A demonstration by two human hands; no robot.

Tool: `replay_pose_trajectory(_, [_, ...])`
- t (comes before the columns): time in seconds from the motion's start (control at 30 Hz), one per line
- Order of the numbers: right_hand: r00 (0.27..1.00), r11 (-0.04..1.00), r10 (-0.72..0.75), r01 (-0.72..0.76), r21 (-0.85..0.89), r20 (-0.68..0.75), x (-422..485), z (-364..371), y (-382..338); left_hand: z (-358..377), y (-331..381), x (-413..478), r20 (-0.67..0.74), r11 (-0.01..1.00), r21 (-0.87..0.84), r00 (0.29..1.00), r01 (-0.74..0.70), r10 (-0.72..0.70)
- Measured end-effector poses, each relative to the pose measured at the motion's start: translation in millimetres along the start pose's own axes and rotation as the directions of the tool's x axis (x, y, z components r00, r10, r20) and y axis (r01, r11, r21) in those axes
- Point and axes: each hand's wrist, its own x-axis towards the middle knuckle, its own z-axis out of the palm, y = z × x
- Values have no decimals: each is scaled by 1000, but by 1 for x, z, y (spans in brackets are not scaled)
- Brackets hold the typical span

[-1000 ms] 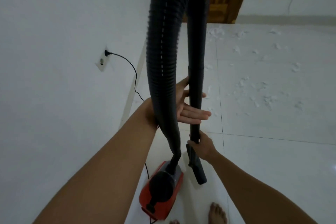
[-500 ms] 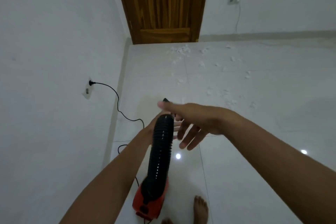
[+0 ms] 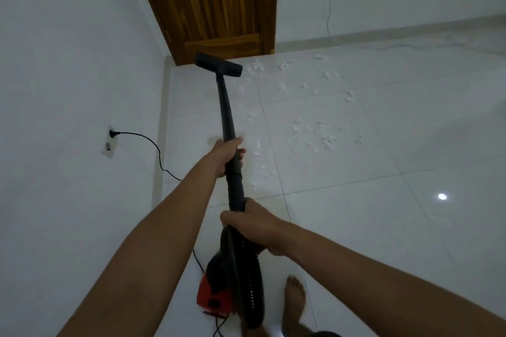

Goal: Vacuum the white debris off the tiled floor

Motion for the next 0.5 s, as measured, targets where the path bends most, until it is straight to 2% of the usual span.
replay_pose_trajectory(0.07, [1000, 999, 24, -24, -43, 5, 5, -17, -1, 15, 1, 10, -62, 1000, 23, 998, 1, 1])
replay_pose_trajectory(0.13, [997, 997, 74, -74, -1, 32, 11, -36, -3, 27, 2, 20, -79, 1000, 6, 997, 9, -9])
replay_pose_trajectory(0.2, [994, 982, 85, -94, 163, 64, 19, -50, -6, 37, 4, 27, -97, 1000, 16, 995, 10, -9])
replay_pose_trajectory(0.3, [997, 917, 72, -77, 392, 27, 38, -63, -4, 47, 6, 38, -120, 997, 74, 992, -21, 30])
replay_pose_trajectory(0.4, [1000, 922, -25, 24, 387, -3, 49, -65, 4, 54, 5, 43, -92, 991, 117, 993, -59, 70])
replay_pose_trajectory(0.5, [998, 922, -47, 54, 384, -29, 50, -65, 17, 61, 0, 49, -61, 986, 144, 993, -89, 99])
